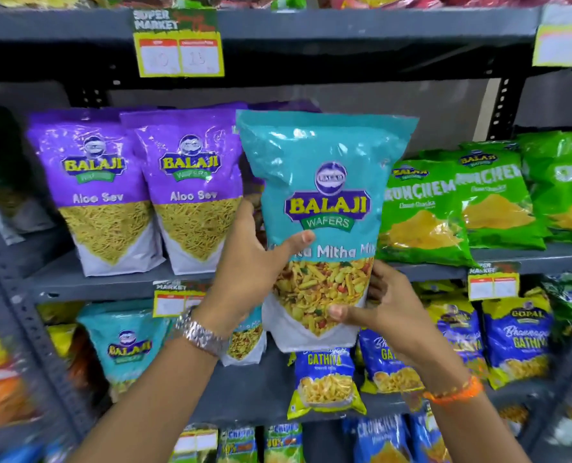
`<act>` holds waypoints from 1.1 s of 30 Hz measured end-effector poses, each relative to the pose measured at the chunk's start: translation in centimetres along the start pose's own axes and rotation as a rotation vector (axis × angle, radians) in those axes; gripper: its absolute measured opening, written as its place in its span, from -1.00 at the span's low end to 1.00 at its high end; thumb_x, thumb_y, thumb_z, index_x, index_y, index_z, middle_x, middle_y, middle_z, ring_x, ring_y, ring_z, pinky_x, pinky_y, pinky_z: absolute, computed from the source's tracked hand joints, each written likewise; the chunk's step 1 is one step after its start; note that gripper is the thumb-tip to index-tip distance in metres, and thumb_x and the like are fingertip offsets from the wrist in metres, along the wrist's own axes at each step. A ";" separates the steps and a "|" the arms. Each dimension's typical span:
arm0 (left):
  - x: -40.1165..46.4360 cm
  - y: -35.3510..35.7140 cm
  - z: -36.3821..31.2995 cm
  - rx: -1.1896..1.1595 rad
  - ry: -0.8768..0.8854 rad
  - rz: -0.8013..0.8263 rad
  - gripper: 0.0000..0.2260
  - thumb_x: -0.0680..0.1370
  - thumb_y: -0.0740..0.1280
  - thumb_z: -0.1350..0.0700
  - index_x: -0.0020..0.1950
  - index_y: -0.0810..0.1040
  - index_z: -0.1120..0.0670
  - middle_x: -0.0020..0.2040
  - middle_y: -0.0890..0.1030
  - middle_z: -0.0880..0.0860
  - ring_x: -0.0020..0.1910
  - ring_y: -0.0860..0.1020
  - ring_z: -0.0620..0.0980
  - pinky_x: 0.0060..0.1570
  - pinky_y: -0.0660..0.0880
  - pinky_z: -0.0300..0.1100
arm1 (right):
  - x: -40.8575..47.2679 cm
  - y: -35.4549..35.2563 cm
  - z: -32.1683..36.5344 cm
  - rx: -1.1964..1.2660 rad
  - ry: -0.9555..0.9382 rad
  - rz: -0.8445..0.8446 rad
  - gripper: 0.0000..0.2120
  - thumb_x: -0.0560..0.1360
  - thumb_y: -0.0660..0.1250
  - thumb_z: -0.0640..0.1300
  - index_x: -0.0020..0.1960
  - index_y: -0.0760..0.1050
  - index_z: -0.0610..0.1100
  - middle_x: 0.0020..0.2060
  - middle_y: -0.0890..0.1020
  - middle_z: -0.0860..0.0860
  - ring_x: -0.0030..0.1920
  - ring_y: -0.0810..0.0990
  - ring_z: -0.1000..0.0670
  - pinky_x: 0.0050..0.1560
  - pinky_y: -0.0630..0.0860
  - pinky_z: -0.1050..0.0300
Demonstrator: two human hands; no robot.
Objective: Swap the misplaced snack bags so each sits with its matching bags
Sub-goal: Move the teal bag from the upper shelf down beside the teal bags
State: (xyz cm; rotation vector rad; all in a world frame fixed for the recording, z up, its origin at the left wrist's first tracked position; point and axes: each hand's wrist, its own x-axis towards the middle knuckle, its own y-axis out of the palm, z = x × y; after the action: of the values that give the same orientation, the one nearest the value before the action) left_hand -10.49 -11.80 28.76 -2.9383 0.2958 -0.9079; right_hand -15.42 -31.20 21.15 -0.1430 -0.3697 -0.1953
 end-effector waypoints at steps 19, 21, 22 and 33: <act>-15.0 -7.5 23.4 0.210 -0.540 -0.101 -0.52 0.41 0.59 0.14 0.24 0.49 -0.08 0.15 0.71 -0.06 0.13 0.70 -0.11 0.14 0.66 0.07 | -6.4 11.6 -23.3 -0.069 0.404 0.354 -0.20 0.20 0.71 -0.12 0.38 0.47 -0.05 0.30 0.65 -0.03 0.36 0.59 -0.07 0.34 0.53 -0.27; -13.7 -8.2 25.0 0.215 -0.549 -0.093 -0.50 0.42 0.58 0.13 0.29 0.47 -0.02 0.19 0.69 -0.05 0.18 0.68 -0.06 0.18 0.65 0.05 | -4.9 12.7 -24.1 -0.109 0.457 0.356 -0.22 0.24 0.68 -0.22 0.39 0.45 -0.10 0.26 0.65 0.00 0.33 0.59 -0.01 0.34 0.54 -0.22; -12.9 -8.4 25.6 0.217 -0.549 -0.091 -0.48 0.42 0.58 0.13 0.31 0.46 0.01 0.20 0.68 -0.04 0.19 0.67 -0.03 0.19 0.64 0.03 | -4.1 13.2 -24.4 -0.119 0.475 0.364 -0.23 0.25 0.67 -0.28 0.39 0.44 -0.15 0.25 0.65 -0.01 0.32 0.59 -0.02 0.35 0.54 -0.20; -5.4 -9.9 29.1 0.204 -0.535 -0.074 -0.50 0.48 0.51 0.29 0.34 0.38 0.15 0.16 0.60 0.01 0.12 0.62 -0.09 0.19 0.59 -0.13 | 4.4 17.0 -27.5 -0.135 0.482 0.284 -0.15 0.21 0.63 -0.46 0.42 0.36 -0.28 0.32 0.59 -0.22 0.36 0.54 -0.17 0.37 0.50 -0.23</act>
State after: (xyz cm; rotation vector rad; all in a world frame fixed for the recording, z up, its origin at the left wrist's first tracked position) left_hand 3.20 -1.20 2.75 -2.8677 0.0603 -0.1195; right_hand 1.69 -20.23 -4.33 -0.2724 0.1454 0.0295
